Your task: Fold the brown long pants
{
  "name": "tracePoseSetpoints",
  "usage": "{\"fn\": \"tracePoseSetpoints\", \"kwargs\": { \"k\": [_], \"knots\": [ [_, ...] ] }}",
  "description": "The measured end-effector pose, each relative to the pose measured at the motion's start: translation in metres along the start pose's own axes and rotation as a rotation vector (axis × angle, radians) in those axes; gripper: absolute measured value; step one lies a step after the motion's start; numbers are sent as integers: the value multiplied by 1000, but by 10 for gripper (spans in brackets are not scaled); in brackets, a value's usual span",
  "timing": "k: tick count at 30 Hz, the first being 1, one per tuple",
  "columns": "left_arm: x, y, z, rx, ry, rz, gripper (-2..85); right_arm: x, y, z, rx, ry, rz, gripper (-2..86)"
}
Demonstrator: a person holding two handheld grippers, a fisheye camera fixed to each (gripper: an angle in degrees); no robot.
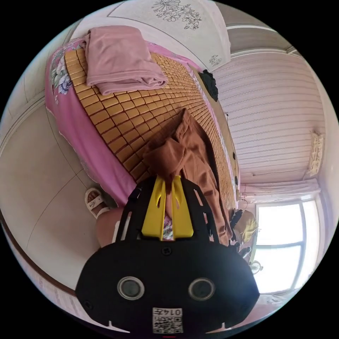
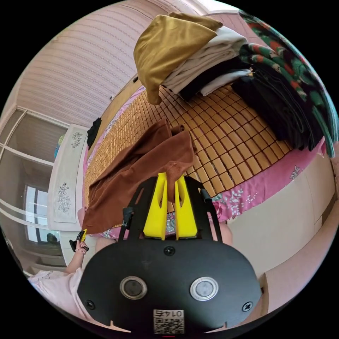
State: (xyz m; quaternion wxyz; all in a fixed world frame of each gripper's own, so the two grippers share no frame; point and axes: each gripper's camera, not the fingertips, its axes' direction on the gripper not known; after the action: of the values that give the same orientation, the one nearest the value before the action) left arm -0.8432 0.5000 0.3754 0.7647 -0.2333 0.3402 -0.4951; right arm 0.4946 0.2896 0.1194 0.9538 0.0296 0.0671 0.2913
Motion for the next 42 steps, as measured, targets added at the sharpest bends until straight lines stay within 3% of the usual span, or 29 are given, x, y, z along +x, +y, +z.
{"fn": "tracePoseSetpoints", "kwargs": {
  "k": [2, 7, 10, 14, 19, 23, 28, 32, 37, 42],
  "knots": [
    [13, 6, -19, 10, -39, 110, -4, 3, 15, -14, -10, 36, -21, 27],
    [-19, 14, -38, -19, -72, 61, 14, 1, 34, 9, -176, 192, -34, 47],
    [-35, 16, -52, 5, -78, -16, 44, -26, 35, 2, -62, 262, -60, 65],
    [-17, 14, -87, 125, -252, 48, 37, -95, 26, -8, 231, 510, -136, 33],
    [17, -17, -77, 97, -267, 178, 53, -160, -21, 63, 71, 489, -321, 62],
    [23, -58, -19, -13, -123, 115, 92, -178, -69, 130, -38, 397, -230, 139],
    [46, -104, 47, -133, -200, 138, 142, -180, -108, 189, -192, 287, -51, 128],
    [61, -128, 95, -235, -281, 162, 148, -224, -104, 201, -142, 270, -168, 38],
    [67, -136, 121, -301, -440, 222, 119, -291, -130, 160, -38, 266, -349, 26],
    [70, -137, 127, -319, -462, 261, 115, -342, -201, 182, -29, 419, -286, 74]
  ]
}}
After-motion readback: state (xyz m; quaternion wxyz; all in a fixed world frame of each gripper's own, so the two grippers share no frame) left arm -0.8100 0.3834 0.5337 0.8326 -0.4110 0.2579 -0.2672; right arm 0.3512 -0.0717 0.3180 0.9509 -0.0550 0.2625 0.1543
